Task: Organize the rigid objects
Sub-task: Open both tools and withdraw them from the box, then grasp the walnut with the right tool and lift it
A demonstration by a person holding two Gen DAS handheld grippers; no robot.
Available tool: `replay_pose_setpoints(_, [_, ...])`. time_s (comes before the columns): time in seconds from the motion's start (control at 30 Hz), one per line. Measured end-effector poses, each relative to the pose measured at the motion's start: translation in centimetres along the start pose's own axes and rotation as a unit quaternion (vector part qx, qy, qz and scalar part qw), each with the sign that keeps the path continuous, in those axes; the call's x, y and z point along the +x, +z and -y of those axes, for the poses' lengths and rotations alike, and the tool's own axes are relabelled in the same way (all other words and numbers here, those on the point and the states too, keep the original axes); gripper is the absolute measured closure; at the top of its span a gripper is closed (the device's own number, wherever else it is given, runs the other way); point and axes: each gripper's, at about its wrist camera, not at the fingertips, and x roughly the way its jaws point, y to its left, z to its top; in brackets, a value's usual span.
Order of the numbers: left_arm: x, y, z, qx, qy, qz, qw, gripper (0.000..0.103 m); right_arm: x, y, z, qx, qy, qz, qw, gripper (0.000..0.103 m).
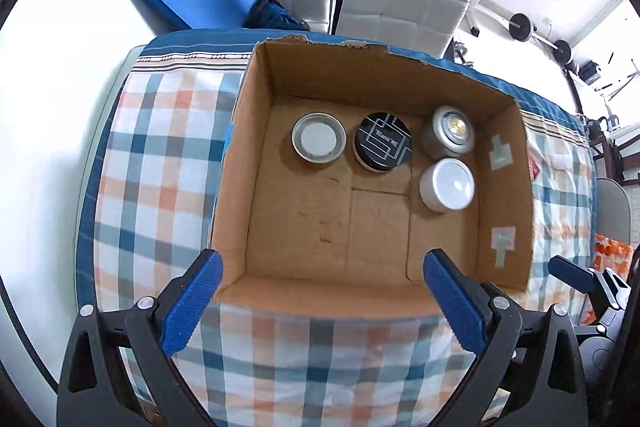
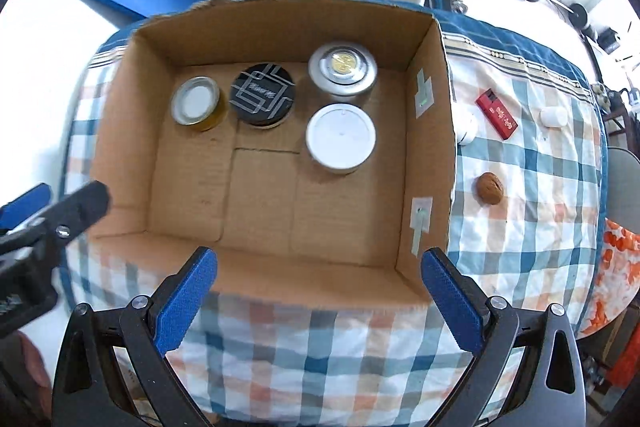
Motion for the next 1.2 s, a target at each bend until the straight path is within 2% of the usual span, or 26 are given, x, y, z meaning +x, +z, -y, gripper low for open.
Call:
replay_pose_setpoints(0.27, [-4.1,-2.6,0.9,0.000,0.004,0.029,0.9996,0.000,-4.4,-2.4,0.6,-0.008,0.018,0.036,0.999,0.000])
replay_pose_setpoints(0.4, [-5.1,-3.1,2.3,0.001,-0.015,0.034,0.9993,0.000,-5.6,-2.9,1.9,-0.001,0.027,0.050,0.998,0.000])
replay_pose_setpoints(0.53, [-5.3,-2.8,5.1,0.014,-0.019,0.044,0.9988,0.000,-5.9,-2.8,5.2,0.023,0.025,0.051,0.998,0.000])
replay_pose_setpoints(0.67, [-3.9,-1.7,9.5,0.033,-0.030,0.043,0.9981,0.000,-5.4,-2.3,11.0,0.064,0.007,0.041,0.997,0.000])
replay_pose_setpoints(0.77, [-2.2,-0.6,12.9,0.043,-0.037,0.039,0.9976,0.000,-4.0,-1.7,15.6,0.101,-0.002,0.031,0.994,0.000])
replay_pose_setpoints(0.9, [1.8,1.1,16.8,0.053,-0.013,0.032,0.9980,0.000,0.2,-0.2,21.3,0.146,0.009,0.006,0.989,0.001])
replay_pose_setpoints(0.97, [4.5,2.0,17.9,0.049,-0.008,0.008,0.9987,0.000,3.0,0.5,23.1,0.162,0.027,-0.018,0.986,0.016])
replay_pose_setpoints(1.07, [8.3,2.7,18.6,0.038,-0.001,-0.029,0.9988,0.000,6.8,1.4,24.8,0.177,0.044,-0.043,0.982,0.023])
replay_pose_setpoints(1.2, [10.8,3.0,19.0,0.033,0.006,-0.053,0.9980,0.000,10.6,2.3,25.3,0.180,0.056,-0.057,0.980,0.034])
